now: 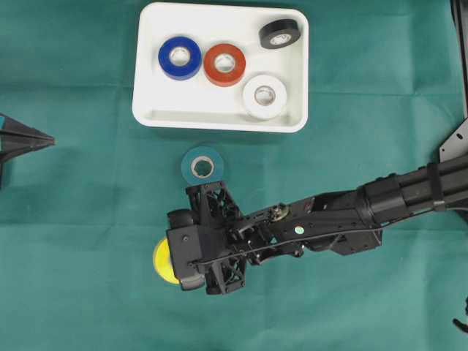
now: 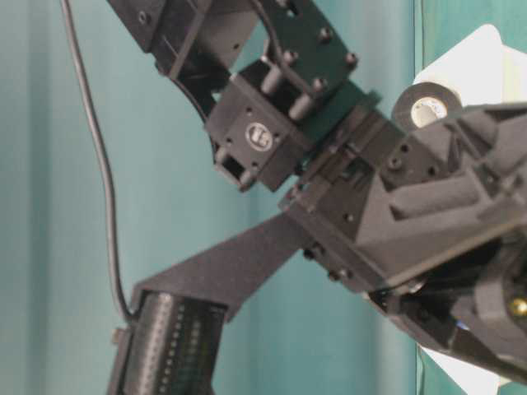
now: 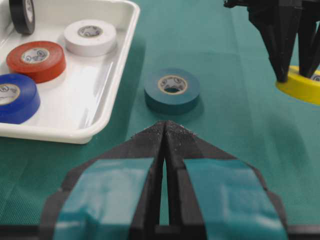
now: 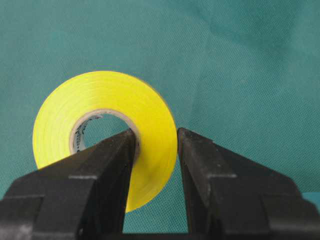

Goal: Put the tape into the white case with the right arm.
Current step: 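Carry the yellow tape into the tray's lower left and release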

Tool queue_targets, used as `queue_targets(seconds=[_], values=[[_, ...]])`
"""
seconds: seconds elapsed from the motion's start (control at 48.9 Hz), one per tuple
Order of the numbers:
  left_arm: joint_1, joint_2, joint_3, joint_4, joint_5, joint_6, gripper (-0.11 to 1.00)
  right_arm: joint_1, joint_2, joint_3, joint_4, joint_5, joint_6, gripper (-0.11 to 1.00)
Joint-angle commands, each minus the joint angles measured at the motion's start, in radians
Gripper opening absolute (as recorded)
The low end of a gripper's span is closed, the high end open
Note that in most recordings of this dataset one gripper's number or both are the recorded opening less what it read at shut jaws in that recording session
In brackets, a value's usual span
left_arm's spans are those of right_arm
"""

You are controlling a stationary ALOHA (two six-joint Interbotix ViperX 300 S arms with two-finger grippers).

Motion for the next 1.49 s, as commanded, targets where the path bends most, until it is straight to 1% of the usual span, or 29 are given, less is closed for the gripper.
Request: queue_targets(seconds=[0.0, 0.225, 0.552, 0.798, 0.88, 0.962, 1.044, 1.207, 1.473], values=[[0.002, 0.008, -0.012, -0.003, -0.005, 0.000, 0.00, -0.021, -0.046, -0.025, 0.000, -0.003, 0.002, 0.01], [0.002, 0.008, -0.012, -0.003, -0.005, 0.000, 0.00, -0.095, -0.046, -0.034, -0.005, 0.000, 0.000, 0.01], [0.002, 0.008, -0.011, -0.003, -0.005, 0.000, 0.00, -0.238, -0.066, -0.034, -0.005, -0.005, -0.003, 0.01], [0.002, 0.008, -0.011, -0.003, -0.005, -0.002, 0.00, -0.336, -0.075, -0.035, -0.006, -0.037, -0.011, 0.01], [0.002, 0.008, -0.011, -0.003, -0.005, -0.002, 0.00, -0.365, -0.077, -0.035, -0.015, -0.037, -0.011, 0.01], [0.002, 0.008, -0.011, -0.003, -0.005, -0.002, 0.00, -0.394, -0.075, -0.035, -0.041, -0.032, -0.012, 0.01], [0.002, 0.008, -0.011, -0.003, -0.005, -0.002, 0.00, -0.414, -0.075, -0.034, -0.055, -0.032, -0.011, 0.01], [0.002, 0.008, -0.009, -0.003, -0.005, -0.002, 0.00, -0.451, -0.075, -0.029, -0.057, -0.031, -0.006, 0.01], [0.002, 0.008, -0.009, -0.003, -0.005, -0.002, 0.00, -0.463, -0.075, -0.020, -0.061, -0.028, -0.014, 0.01]])
